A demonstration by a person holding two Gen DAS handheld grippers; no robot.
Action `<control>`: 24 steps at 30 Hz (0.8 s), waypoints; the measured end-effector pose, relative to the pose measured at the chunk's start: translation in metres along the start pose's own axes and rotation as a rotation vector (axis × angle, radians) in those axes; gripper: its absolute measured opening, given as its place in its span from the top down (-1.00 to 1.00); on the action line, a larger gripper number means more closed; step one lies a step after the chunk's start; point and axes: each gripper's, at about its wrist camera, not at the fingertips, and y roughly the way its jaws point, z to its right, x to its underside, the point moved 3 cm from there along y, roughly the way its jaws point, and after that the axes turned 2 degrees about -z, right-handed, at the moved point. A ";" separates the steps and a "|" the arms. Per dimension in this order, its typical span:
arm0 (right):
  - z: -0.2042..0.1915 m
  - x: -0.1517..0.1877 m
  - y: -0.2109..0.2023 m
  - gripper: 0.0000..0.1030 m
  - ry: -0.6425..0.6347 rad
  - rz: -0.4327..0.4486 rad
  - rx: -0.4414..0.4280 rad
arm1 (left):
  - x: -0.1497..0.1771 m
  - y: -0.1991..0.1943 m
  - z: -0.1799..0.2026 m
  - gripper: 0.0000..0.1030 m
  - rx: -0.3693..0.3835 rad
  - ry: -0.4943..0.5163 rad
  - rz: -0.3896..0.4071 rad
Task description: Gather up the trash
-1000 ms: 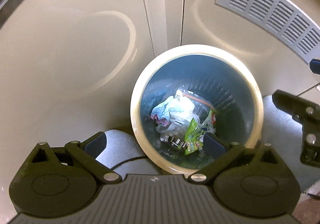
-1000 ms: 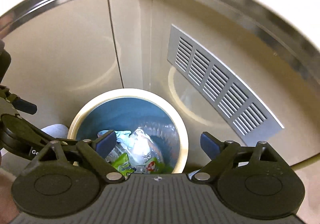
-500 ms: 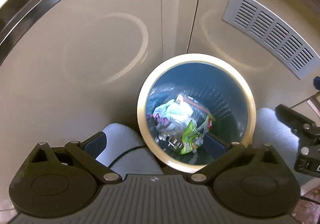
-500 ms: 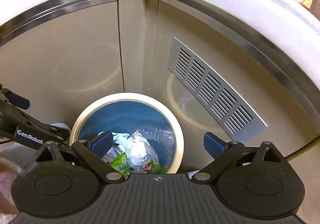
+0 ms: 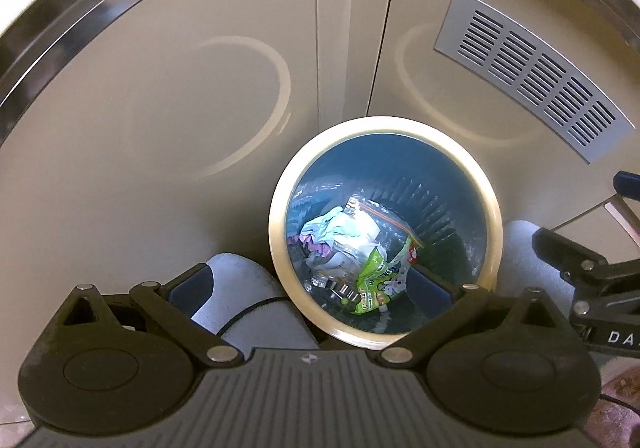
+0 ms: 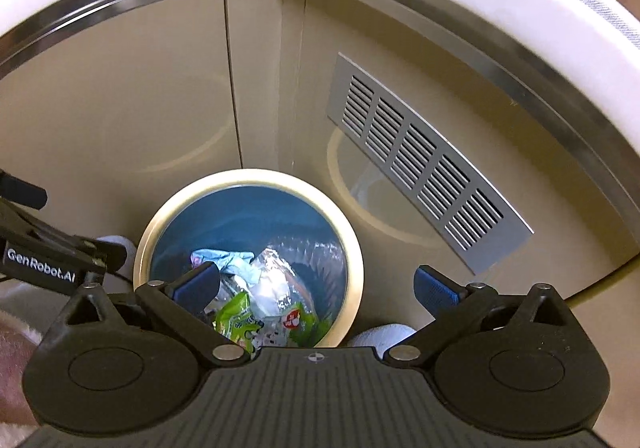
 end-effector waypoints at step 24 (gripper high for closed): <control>-0.002 -0.001 0.007 -1.00 -0.013 -0.023 -0.004 | 0.000 0.006 0.004 -0.99 -0.012 0.014 -0.011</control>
